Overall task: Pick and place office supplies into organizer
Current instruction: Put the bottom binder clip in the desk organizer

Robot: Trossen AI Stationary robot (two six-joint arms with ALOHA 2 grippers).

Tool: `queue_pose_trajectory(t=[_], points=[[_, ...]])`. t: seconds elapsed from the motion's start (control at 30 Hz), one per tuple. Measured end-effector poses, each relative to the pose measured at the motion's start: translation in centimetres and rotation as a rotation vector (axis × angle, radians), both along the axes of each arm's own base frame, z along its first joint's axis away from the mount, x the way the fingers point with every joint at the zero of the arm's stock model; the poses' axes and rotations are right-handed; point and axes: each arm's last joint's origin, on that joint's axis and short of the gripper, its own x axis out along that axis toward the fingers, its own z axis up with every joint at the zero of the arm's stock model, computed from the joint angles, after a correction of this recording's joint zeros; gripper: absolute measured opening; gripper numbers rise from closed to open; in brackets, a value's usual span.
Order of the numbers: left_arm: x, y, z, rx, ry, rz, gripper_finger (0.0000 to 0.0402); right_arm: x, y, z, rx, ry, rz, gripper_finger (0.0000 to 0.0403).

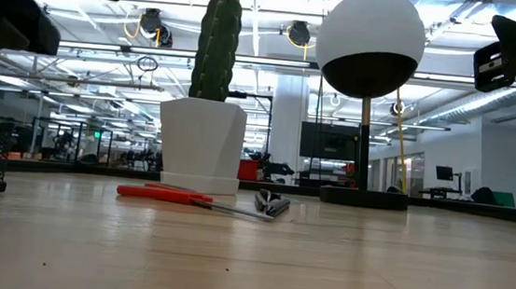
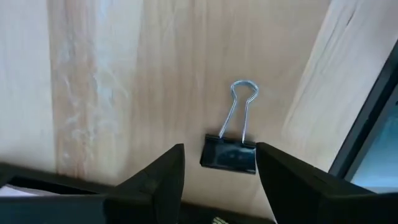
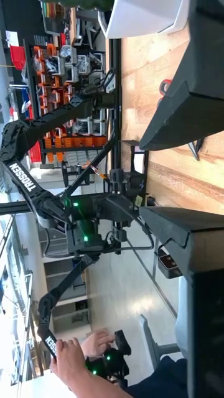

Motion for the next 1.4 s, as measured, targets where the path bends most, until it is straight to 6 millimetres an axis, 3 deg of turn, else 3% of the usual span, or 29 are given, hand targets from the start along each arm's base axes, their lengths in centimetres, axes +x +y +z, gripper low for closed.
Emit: queue_pose_trajectory(t=[0.6,0.77,1.17,1.4], points=[[-0.9,-1.1,0.3,0.044,-0.058,-0.1,0.0203,0.0,0.0,0.0,0.0,0.0,0.0,0.0153],[-0.9,-1.4,-0.8,0.053,-0.037,-0.117,0.0203,0.0,0.0,0.0,0.0,-0.001,0.0,0.0153],[-0.8,-1.4,-1.6,0.051,-0.01,-0.117,0.0245,0.0,0.0,0.0,0.0,0.0,0.0,0.0153],[-0.8,-1.5,-1.9,0.037,0.009,-0.139,0.0218,0.0,0.0,0.0,0.0,0.0,0.0,0.0153]])
